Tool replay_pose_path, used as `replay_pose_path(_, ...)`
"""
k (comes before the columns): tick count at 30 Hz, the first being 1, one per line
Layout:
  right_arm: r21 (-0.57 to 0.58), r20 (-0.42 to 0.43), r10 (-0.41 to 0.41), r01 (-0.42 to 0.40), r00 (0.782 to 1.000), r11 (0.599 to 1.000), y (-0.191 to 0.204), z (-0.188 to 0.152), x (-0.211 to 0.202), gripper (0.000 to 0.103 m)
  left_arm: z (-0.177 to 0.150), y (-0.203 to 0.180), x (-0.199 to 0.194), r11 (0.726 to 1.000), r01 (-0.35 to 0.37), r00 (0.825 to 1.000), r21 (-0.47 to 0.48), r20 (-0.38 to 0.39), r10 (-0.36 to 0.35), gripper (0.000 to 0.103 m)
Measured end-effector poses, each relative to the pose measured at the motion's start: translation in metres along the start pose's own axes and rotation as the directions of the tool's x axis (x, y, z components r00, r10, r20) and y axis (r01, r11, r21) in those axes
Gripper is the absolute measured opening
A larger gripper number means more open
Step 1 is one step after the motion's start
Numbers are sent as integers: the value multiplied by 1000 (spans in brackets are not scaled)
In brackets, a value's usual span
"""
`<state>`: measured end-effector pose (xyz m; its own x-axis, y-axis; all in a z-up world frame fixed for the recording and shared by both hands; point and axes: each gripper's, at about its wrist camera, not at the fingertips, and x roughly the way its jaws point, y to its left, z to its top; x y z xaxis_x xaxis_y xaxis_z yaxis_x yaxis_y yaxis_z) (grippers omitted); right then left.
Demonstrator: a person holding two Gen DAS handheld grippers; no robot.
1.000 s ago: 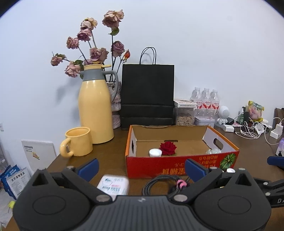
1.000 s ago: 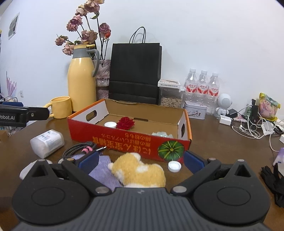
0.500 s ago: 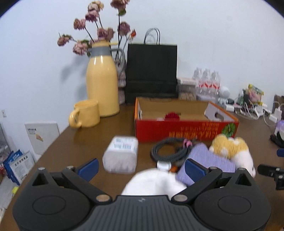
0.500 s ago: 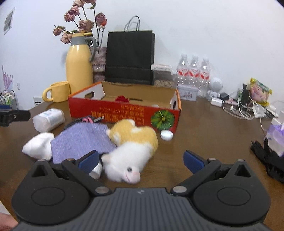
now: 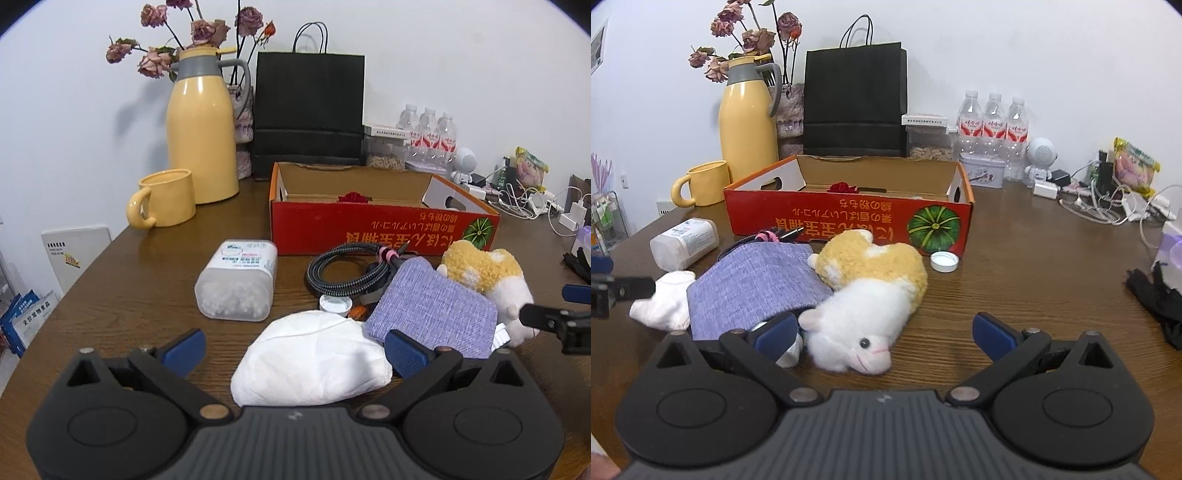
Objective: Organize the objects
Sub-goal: 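Move both tools back over the table toward the cloth and plush toy, then grasp the white cloth with the left tool while the right tool grasps the plush sheep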
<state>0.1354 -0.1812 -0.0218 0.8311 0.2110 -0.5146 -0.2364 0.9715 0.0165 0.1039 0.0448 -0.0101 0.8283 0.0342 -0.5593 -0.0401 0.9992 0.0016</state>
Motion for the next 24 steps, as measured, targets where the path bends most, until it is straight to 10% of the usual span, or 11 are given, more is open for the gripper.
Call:
replay_pose_path(11,165,-62,8,2,998,986,-12,1,40,102,0,1,8,1000,10,1000,-14,-23,-10,103)
replay_pose_path(15,218,-77,70,-51,995,975,-21,-6,43,57,0,1,14,999,29,998,-39,-51,-31,103)
replay_pose_path(24,209,-48,22,-11,999,978,-39,-17,32,56,2,-6,35,999,38,993,-24,-114,-40,103)
